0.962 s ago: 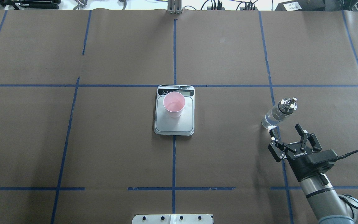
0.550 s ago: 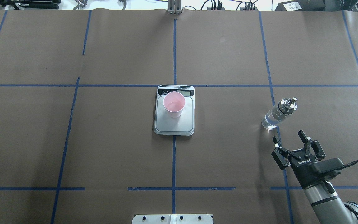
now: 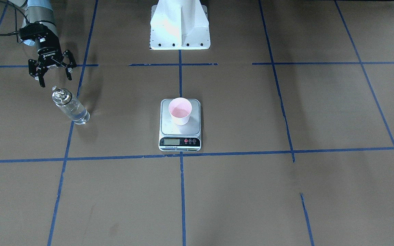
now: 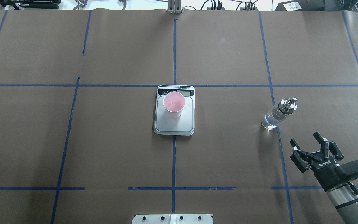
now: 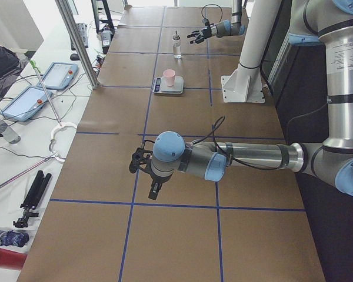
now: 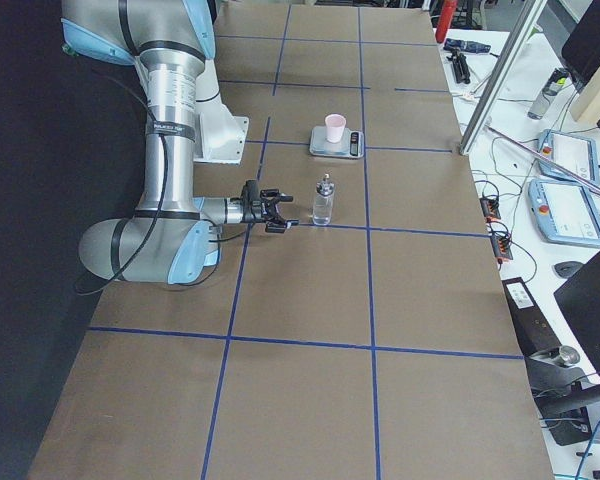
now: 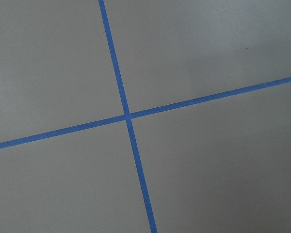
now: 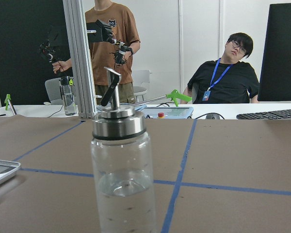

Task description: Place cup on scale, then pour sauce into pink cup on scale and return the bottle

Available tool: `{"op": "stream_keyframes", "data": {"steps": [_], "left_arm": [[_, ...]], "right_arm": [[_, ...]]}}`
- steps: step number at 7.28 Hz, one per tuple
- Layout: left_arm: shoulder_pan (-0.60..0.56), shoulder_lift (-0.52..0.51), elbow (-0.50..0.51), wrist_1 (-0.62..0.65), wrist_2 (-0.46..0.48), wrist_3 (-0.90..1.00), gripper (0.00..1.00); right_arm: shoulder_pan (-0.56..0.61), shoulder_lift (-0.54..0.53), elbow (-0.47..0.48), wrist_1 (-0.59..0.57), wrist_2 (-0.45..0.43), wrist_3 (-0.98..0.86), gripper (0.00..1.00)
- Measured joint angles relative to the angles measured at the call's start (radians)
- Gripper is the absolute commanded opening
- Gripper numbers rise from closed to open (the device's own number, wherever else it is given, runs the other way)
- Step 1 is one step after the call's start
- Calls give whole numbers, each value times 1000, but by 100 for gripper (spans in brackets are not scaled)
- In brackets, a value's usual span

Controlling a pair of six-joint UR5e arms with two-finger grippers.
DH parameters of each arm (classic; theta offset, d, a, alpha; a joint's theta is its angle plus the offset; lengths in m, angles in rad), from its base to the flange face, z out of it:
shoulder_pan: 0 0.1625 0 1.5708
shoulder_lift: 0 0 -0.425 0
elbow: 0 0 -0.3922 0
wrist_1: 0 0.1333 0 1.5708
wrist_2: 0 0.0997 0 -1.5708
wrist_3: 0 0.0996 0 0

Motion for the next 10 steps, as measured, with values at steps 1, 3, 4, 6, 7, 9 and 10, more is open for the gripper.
{"op": "stream_keyframes", "data": {"steps": [1, 3, 4, 6, 7, 9, 10], "left_arm": [[0, 2, -4, 0, 0, 0, 100], [0, 3, -8, 1, 0, 0, 100], [-1, 4, -12, 3, 1, 0, 100], [-1, 5, -19, 8, 1, 0, 100], [-1, 5, -21, 9, 1, 0, 100], [-1, 4, -27, 11, 1, -1, 100], [-1, 2, -27, 12, 1, -2, 100]], "right_arm": [[12, -30, -1, 34, 25, -18, 100], [94, -57, -3, 50, 113, -27, 100], [166, -64, -8, 50, 186, -27, 100], [387, -70, -60, 45, 424, -27, 100], [524, -61, -101, 35, 578, -26, 100], [782, -12, -153, -38, 871, -27, 100], [903, 17, -175, -79, 1004, -43, 100]]}}
